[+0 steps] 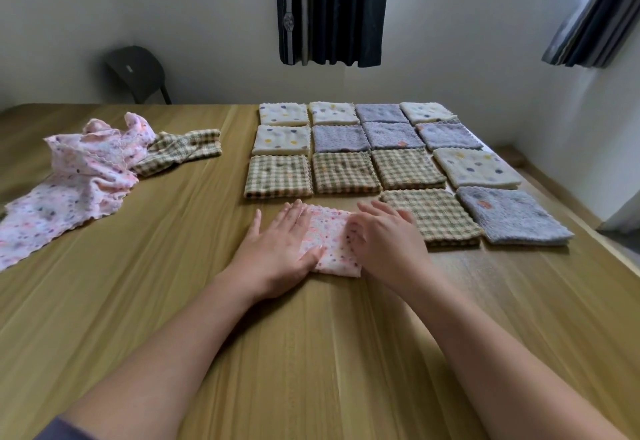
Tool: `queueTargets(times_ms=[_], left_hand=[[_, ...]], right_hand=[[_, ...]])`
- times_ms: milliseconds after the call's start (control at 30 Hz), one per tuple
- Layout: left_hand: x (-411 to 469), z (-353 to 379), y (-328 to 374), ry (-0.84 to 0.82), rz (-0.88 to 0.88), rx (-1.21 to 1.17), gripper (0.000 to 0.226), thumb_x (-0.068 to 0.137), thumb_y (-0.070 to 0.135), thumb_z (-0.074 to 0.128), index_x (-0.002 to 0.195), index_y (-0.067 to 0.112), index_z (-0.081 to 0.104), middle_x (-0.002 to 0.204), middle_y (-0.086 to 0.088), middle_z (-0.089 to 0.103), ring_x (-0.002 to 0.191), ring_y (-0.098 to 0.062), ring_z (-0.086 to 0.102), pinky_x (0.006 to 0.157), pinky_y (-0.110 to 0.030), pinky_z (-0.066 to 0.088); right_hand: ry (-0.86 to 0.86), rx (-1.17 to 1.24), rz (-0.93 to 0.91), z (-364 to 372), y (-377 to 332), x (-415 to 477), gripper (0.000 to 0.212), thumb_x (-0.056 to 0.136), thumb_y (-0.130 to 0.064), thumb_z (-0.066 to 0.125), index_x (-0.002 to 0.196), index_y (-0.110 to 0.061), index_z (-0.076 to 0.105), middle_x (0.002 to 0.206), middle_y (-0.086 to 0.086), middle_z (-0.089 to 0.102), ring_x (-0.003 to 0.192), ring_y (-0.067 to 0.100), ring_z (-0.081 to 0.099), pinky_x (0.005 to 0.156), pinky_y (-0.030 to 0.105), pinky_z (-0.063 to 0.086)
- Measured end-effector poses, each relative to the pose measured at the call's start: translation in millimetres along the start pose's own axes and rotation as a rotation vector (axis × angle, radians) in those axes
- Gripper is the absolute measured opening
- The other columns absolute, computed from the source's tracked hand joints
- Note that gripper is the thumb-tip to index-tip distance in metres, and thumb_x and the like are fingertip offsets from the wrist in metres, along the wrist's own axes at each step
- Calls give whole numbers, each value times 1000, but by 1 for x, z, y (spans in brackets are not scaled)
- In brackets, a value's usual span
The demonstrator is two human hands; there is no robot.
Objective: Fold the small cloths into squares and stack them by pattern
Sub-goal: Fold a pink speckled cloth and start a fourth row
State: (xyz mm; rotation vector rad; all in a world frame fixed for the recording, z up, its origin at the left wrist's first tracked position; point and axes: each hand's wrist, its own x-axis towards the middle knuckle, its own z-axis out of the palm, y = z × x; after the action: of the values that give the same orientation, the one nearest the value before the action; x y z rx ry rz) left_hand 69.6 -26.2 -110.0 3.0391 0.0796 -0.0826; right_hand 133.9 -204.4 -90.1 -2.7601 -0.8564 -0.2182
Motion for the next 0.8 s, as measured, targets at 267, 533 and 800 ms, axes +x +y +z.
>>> queueTargets(times_ms=[267,533,800], left_hand=[[-15,0,7,26,-157,-6,67,99,45,19,154,14,-5,162,-1,-9,148,-16,-9,118,-51,-6],[-24,0,-8,61,-114,-129,78,81,46,9,155,24,3,162,4,-3,148,-11,-6,118,-47,-7],[-24,-1,-8,169,-111,-272,67,84,46,18,150,31,24,161,5,13,148,-11,4,119,-43,-4]], right_hand=[[-212,1,-105,6,-16,-5,49,104,-30,23,150,-13,27,161,3,16,149,17,6,120,38,4],[-223,94,-229,5,-19,-3,43,97,-16,35,140,-11,41,159,3,23,149,17,7,120,35,1],[-100,195,-212,4,-30,-7,43,101,-16,34,143,-10,40,157,6,27,147,18,15,118,29,9]])
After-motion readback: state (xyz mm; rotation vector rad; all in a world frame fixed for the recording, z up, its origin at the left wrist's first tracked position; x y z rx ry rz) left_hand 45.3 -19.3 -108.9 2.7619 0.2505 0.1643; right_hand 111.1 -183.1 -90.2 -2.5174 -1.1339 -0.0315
